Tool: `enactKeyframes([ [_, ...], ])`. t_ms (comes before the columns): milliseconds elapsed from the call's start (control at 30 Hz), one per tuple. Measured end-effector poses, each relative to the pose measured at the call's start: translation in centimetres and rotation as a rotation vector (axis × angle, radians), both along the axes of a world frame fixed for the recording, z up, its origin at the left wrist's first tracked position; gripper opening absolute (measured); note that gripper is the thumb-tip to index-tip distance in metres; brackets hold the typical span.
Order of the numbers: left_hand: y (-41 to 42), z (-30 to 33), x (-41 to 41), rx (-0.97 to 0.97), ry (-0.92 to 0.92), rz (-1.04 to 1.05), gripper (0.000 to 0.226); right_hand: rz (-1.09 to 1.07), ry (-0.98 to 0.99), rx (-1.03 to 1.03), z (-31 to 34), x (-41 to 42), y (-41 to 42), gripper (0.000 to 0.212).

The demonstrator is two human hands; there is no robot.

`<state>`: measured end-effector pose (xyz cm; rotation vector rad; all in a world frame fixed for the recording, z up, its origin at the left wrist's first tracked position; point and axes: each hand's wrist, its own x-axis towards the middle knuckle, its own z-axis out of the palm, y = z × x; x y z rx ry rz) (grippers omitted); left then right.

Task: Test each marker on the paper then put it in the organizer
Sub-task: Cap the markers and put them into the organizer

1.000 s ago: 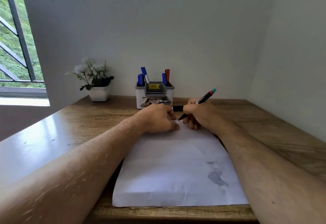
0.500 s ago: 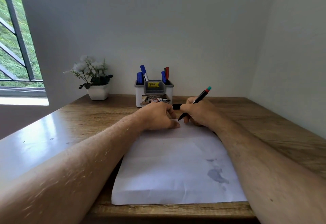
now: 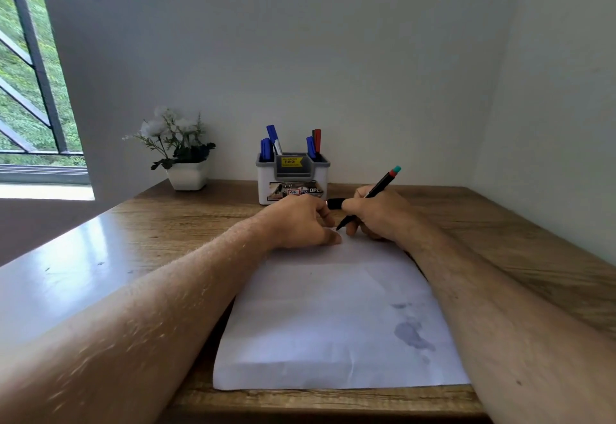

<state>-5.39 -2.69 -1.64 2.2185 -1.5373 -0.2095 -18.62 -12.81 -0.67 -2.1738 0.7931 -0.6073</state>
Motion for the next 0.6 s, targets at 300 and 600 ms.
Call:
enactKeyframes([
  [300, 0.38, 0.33, -0.54, 0.016, 0.008, 0.012, 0.033, -0.061, -0.023, 0.000, 0.06, 0.02, 0.08, 0.025],
  [600, 0.84, 0.45, -0.69, -0.071, 0.033, 0.043, 0.020, -0.065, -0.147, 0.045, 0.18, 0.19, -0.12, 0.020],
])
